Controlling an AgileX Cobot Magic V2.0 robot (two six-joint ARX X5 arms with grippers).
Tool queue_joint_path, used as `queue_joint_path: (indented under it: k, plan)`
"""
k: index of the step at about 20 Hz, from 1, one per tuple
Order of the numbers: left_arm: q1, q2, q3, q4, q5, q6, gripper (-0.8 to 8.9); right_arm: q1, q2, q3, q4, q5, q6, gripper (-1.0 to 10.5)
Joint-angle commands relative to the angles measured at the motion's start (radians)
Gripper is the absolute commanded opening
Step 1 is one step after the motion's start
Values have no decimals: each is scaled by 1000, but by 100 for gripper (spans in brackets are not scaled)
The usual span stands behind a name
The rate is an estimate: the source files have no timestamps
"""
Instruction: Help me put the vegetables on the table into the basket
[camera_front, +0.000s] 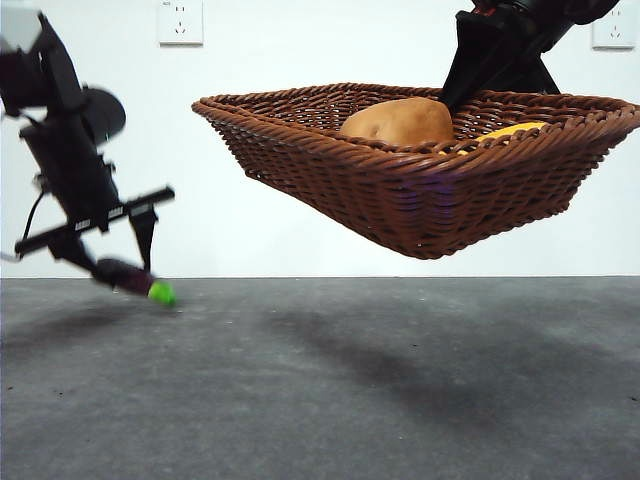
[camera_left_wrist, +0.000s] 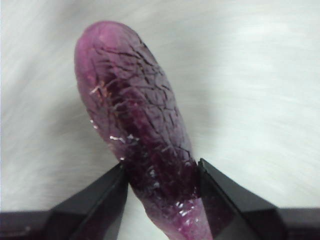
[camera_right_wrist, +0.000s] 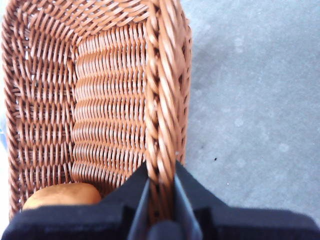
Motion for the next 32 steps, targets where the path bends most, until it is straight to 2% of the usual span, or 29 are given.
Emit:
queue_joint_path:
  k: [1,3,6,8,10,13,16,20,24,27,30,32]
  plan:
    - [17,-109,-5,5,72,158,-7,0,-9,3,23,16,58,-12]
    - [28,-222,-5,-30,166,249,-7,0,-9,3,40,42,97,-12]
    - [28,-388,-18,-182,222,372,-8,2,-2,2,95,65,190,-12]
    - [19,-510,-78,-164,337,377,-7,10,5,1,113,72,243,-12]
    - [-13,-633,-162,-135,383,371,-7,37,10,1,110,118,271,-12]
    - [-89,-801,-325,-27,449,276,-7,100,22,1,129,169,320,-12]
    - [-219,-888,-463,132,446,146,-8,167,39,-1,163,169,379,-12]
    - [-366,-851,-618,329,356,-3,-8,253,44,-1,195,200,427,-12]
    - [-430,-741,-635,466,322,-114,-7,309,44,-1,185,233,430,-12]
    - [-445,-686,-635,427,273,-115,-7,317,44,-1,163,294,428,-12]
    - [-449,-684,-635,409,215,-115,-4,315,44,-1,161,295,425,-12]
    - [-448,-684,-634,403,243,-114,3,317,44,-1,155,279,405,-12]
